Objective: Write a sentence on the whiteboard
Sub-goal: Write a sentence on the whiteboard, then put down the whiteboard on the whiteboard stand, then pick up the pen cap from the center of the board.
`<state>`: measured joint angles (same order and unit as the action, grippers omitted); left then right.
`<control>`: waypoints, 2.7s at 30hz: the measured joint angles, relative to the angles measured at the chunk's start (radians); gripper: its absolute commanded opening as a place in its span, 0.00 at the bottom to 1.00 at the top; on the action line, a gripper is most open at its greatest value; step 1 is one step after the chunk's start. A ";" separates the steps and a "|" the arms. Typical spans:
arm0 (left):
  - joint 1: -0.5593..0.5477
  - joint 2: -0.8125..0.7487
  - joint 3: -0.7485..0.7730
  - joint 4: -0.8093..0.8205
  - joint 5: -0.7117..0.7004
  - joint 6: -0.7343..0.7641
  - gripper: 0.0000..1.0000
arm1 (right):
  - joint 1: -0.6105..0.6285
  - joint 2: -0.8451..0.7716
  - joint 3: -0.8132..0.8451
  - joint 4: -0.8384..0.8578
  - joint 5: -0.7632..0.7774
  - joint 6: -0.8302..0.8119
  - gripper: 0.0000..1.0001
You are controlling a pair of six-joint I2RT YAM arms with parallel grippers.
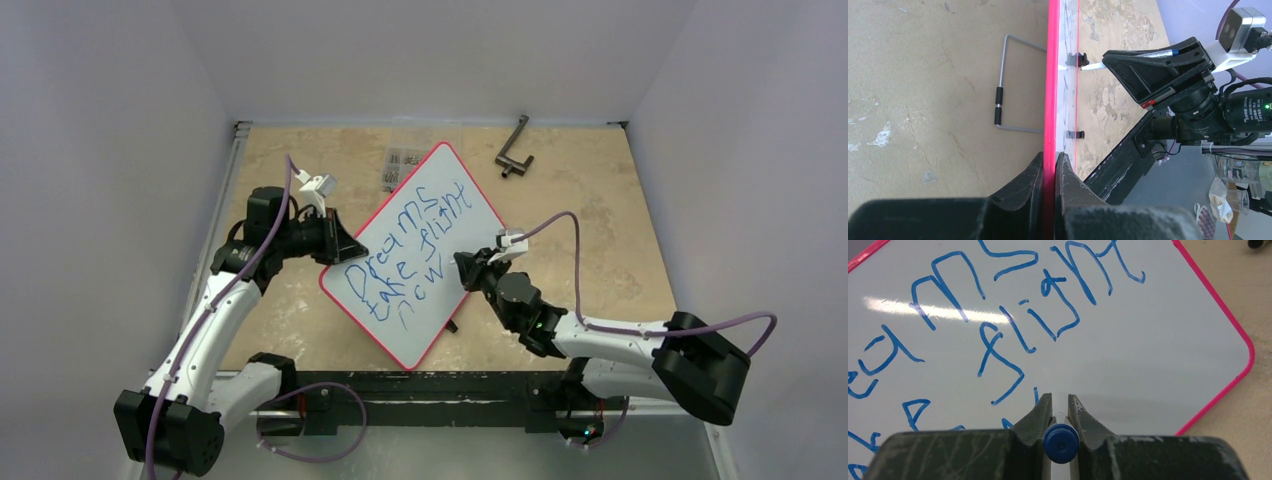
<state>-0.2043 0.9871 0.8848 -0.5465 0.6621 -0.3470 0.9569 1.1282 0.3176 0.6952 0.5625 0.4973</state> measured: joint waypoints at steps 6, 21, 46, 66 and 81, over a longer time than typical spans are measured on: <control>0.000 0.000 -0.001 0.001 0.000 0.000 0.00 | 0.000 0.044 -0.002 0.046 -0.009 0.007 0.00; 0.001 -0.006 -0.009 0.006 -0.003 -0.001 0.00 | -0.001 0.075 -0.040 0.115 -0.014 0.032 0.00; 0.002 -0.022 -0.048 -0.030 -0.119 0.046 0.30 | -0.001 -0.544 -0.007 -0.404 0.084 0.018 0.00; 0.002 -0.011 -0.053 -0.055 -0.195 0.083 0.51 | -0.001 -0.575 -0.008 -0.439 0.102 0.017 0.00; 0.001 -0.023 0.008 -0.088 -0.195 0.141 0.56 | -0.001 -0.575 0.018 -0.500 0.130 -0.022 0.00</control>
<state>-0.2031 0.9642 0.8928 -0.6346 0.4667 -0.2062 0.9562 0.5537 0.3355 0.1947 0.6926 0.4755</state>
